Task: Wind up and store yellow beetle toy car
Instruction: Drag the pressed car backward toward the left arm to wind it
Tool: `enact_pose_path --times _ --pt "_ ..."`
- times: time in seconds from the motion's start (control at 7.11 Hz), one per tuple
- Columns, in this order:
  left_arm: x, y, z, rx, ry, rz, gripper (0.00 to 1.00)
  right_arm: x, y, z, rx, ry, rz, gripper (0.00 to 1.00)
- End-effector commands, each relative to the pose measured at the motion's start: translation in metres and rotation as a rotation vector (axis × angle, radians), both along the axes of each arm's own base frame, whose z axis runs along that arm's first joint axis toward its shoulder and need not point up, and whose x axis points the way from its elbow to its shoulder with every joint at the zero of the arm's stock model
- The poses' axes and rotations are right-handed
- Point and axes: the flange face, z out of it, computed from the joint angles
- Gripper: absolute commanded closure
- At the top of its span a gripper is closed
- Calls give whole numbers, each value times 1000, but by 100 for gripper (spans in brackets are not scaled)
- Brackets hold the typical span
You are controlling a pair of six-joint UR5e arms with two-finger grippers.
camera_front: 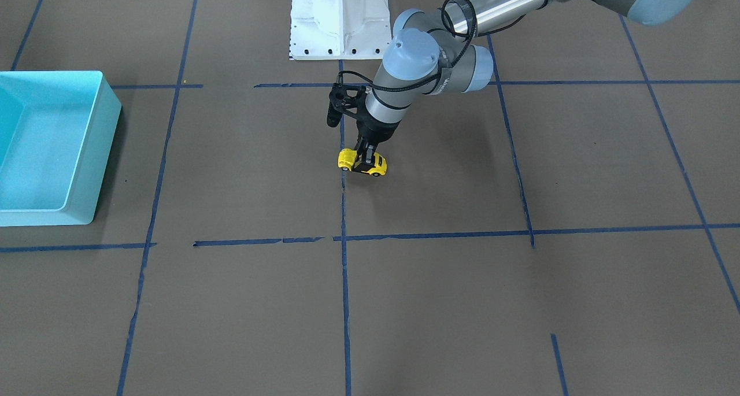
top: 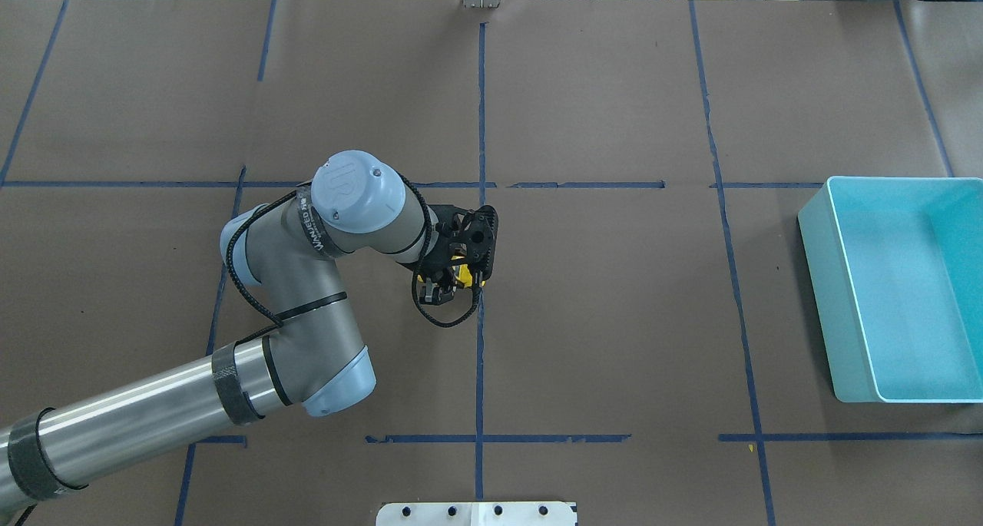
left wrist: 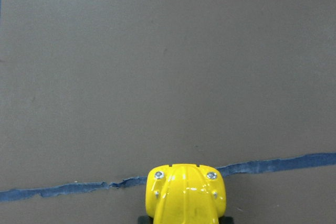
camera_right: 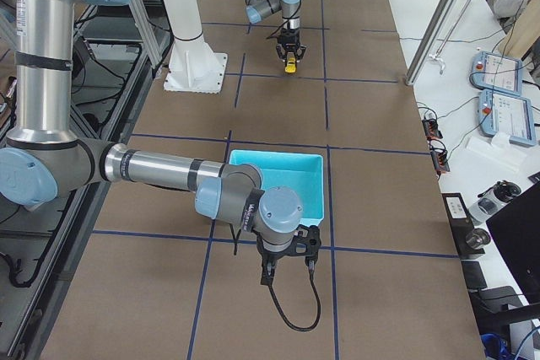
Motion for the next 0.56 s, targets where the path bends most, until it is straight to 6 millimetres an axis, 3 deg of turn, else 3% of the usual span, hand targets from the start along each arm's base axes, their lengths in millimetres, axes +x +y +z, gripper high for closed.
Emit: enact_pose_path --times 0.0,0.42 --pt "0 0 1 -13 5 18 100 0 0 0 0 0 0 0" --pt "3 2 2 -17 50 23 100 0 0 0 0 0 0 0"
